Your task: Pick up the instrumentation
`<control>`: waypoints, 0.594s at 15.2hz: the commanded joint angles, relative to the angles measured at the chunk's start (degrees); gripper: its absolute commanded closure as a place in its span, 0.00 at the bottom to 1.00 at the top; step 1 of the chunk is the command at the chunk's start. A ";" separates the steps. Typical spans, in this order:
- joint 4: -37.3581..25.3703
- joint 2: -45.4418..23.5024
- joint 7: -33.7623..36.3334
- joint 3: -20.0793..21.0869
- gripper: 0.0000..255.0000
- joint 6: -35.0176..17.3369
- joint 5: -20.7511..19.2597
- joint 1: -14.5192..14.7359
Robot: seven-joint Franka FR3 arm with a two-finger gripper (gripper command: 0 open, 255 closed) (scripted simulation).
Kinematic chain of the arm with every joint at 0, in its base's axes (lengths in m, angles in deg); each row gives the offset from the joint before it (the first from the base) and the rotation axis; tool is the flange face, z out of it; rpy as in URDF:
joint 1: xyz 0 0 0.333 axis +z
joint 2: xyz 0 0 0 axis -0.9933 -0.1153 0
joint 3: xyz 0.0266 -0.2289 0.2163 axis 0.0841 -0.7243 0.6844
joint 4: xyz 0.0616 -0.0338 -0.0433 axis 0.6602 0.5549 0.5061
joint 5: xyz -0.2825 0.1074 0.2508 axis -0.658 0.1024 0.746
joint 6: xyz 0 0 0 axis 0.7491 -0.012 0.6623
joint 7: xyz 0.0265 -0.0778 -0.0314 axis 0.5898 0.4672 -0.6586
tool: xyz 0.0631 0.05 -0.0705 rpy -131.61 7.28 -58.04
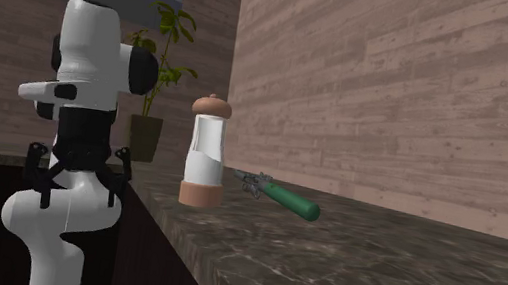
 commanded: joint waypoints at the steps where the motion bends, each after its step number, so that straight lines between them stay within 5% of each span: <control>1: 0.00 0.00 0.00 0.00 0.00 0.00 0.00 0.00; 9: -12.00 -10.65 8.41 7.96 0.00 2.89 4.20 4.06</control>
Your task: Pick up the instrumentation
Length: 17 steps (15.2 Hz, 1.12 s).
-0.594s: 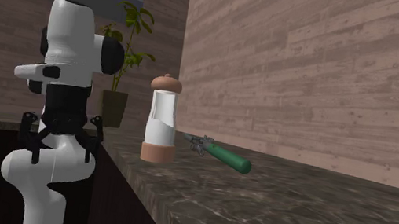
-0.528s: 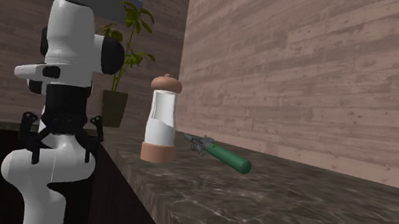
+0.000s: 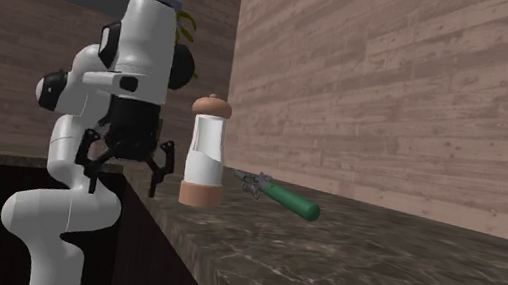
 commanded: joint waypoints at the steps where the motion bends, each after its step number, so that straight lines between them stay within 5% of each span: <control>1: -3.34 -3.62 2.51 1.69 0.00 -1.56 4.52 1.68; 17: -42.03 -34.58 20.90 14.82 0.00 9.40 2.68 9.33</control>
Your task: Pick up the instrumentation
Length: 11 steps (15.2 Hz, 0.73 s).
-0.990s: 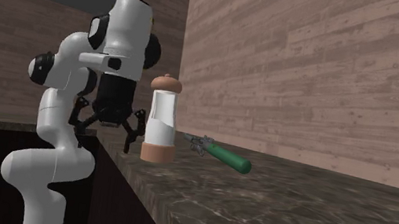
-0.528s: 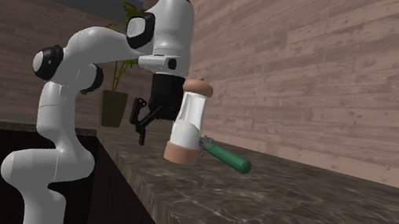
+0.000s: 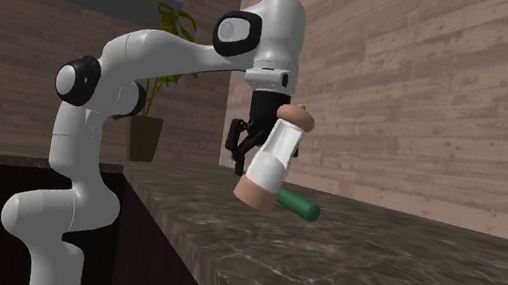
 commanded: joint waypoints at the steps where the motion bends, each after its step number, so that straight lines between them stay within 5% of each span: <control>1: -6.65 -5.09 2.52 1.59 0.00 2.21 -1.28 1.32; 11: 0.46 -3.98 2.13 1.62 0.00 -3.71 -0.89 1.45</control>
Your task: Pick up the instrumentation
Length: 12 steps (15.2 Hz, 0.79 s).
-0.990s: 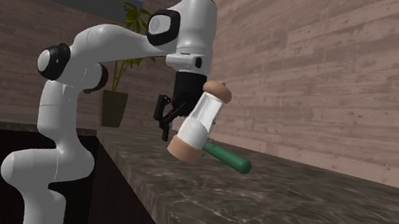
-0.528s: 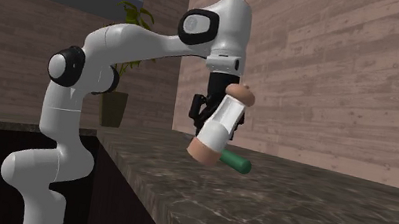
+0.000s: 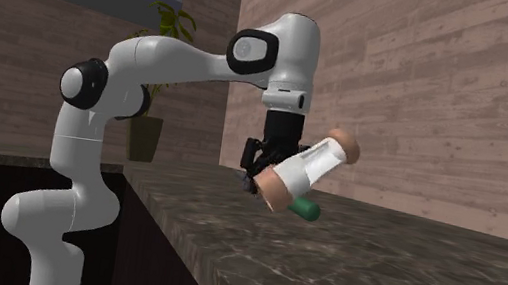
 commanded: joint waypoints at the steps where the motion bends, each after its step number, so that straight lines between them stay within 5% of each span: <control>1: 0.59 0.18 -0.08 -0.02 1.00 -0.44 0.05 -0.03; 12: -1.82 -0.47 0.18 0.04 1.00 1.34 -0.15 0.05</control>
